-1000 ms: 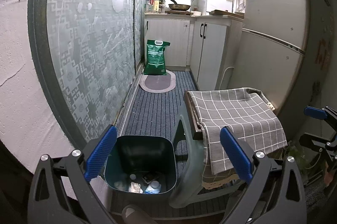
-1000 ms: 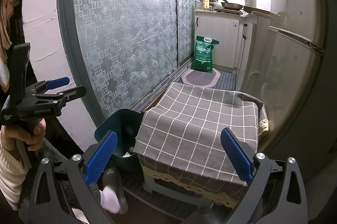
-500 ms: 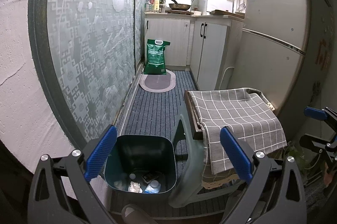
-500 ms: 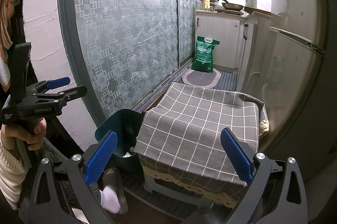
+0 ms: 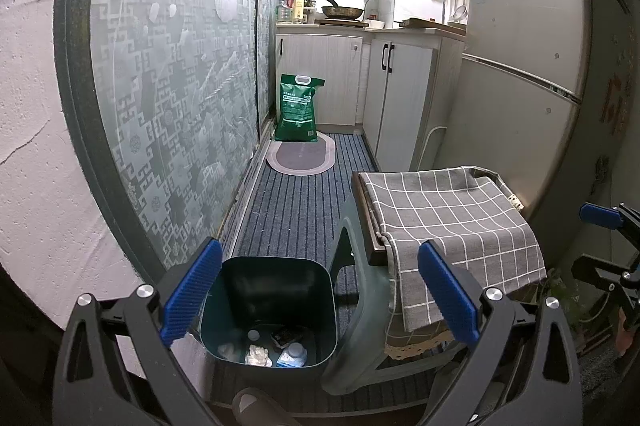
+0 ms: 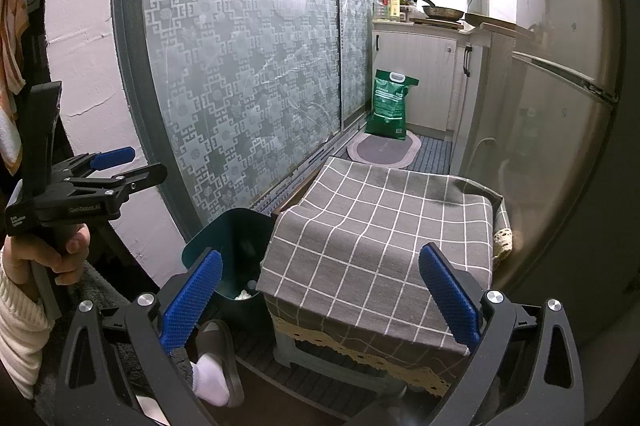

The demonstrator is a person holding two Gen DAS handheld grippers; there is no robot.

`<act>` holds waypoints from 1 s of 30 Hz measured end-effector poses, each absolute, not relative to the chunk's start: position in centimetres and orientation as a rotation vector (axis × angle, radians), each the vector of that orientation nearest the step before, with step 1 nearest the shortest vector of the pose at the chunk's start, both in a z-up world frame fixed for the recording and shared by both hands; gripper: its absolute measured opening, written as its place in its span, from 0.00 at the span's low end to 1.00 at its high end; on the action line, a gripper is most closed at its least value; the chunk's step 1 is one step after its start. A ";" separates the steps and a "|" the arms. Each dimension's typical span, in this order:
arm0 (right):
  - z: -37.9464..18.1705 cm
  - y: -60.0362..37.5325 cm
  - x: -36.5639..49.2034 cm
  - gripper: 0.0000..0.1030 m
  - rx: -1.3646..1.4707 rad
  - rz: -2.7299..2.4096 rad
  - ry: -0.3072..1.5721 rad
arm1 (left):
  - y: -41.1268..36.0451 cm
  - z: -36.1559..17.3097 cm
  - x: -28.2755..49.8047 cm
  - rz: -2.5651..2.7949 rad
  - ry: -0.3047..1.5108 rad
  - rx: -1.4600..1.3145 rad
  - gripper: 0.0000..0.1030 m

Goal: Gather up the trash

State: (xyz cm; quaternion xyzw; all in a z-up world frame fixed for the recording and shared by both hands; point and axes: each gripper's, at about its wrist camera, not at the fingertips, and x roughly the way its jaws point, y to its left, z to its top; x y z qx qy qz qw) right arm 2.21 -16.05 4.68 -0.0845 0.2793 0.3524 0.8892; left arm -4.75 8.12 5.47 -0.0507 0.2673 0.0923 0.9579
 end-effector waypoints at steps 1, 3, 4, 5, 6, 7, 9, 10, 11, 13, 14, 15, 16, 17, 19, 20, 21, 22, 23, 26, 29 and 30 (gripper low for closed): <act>4.7 -16.0 2.2 0.97 -0.176 0.732 0.580 | 8.1 5.5 -4.8 0.187 0.542 -0.104 0.97; 4.6 -16.0 2.2 0.97 -0.176 0.731 0.580 | 8.1 5.5 -4.8 0.186 0.543 -0.104 0.97; 4.6 -16.0 2.2 0.97 -0.177 0.733 0.580 | 8.1 5.5 -4.8 0.186 0.542 -0.104 0.97; 4.7 -16.1 2.2 0.97 -0.176 0.732 0.580 | 8.1 5.5 -4.8 0.186 0.543 -0.103 0.97; 4.6 -16.0 2.2 0.97 -0.177 0.733 0.580 | 8.1 5.5 -4.8 0.186 0.543 -0.103 0.97; 4.7 -16.1 2.2 0.97 -0.176 0.733 0.580 | 8.1 5.5 -4.8 0.186 0.543 -0.104 0.97; 4.6 -16.0 2.2 0.97 -0.176 0.733 0.579 | 8.1 5.5 -4.8 0.187 0.544 -0.104 0.97; 4.6 -16.0 2.3 0.97 -0.176 0.733 0.580 | 8.1 5.5 -4.8 0.187 0.543 -0.104 0.97; 4.6 -16.0 2.3 0.97 -0.176 0.733 0.581 | 8.1 5.5 -4.8 0.187 0.543 -0.103 0.97; 4.6 -16.0 2.2 0.97 -0.178 0.733 0.581 | 8.1 5.5 -4.8 0.186 0.543 -0.104 0.97; 4.6 -15.9 2.1 0.97 -0.180 0.735 0.581 | 8.1 5.5 -4.8 0.186 0.543 -0.104 0.97; 4.7 -15.8 2.0 0.97 -0.180 0.736 0.580 | 8.1 5.5 -4.8 0.187 0.543 -0.104 0.97; 4.7 -15.8 1.9 0.97 -0.181 0.737 0.579 | 8.1 5.5 -4.7 0.187 0.544 -0.104 0.97; 4.7 -15.8 1.9 0.97 -0.181 0.738 0.580 | 8.1 5.5 -4.7 0.187 0.544 -0.104 0.97; 4.7 -15.8 1.9 0.97 -0.182 0.738 0.580 | 8.1 5.5 -4.8 0.186 0.543 -0.104 0.97; 4.7 -15.7 1.9 0.97 -0.183 0.738 0.581 | 8.1 5.5 -4.7 0.186 0.543 -0.104 0.97; 4.7 -15.7 1.8 0.97 -0.183 0.737 0.581 | 8.1 5.5 -4.8 0.186 0.543 -0.103 0.97; 4.7 -15.7 1.9 0.97 -0.182 0.737 0.580 | 8.0 5.5 -4.8 0.185 0.543 -0.102 0.97; 4.7 -15.7 1.8 0.97 -0.182 0.737 0.580 | 8.0 5.5 -4.8 0.186 0.543 -0.103 0.97; 4.7 -15.7 1.9 0.97 -0.181 0.737 0.580 | 8.0 5.5 -4.8 0.185 0.543 -0.103 0.97; 4.7 -15.7 1.8 0.97 -0.181 0.736 0.581 | 7.9 5.5 -4.8 0.183 0.544 -0.096 0.97; 4.7 -15.6 1.8 0.97 -0.182 0.736 0.582 | 7.9 5.5 -4.9 0.182 0.544 -0.095 0.97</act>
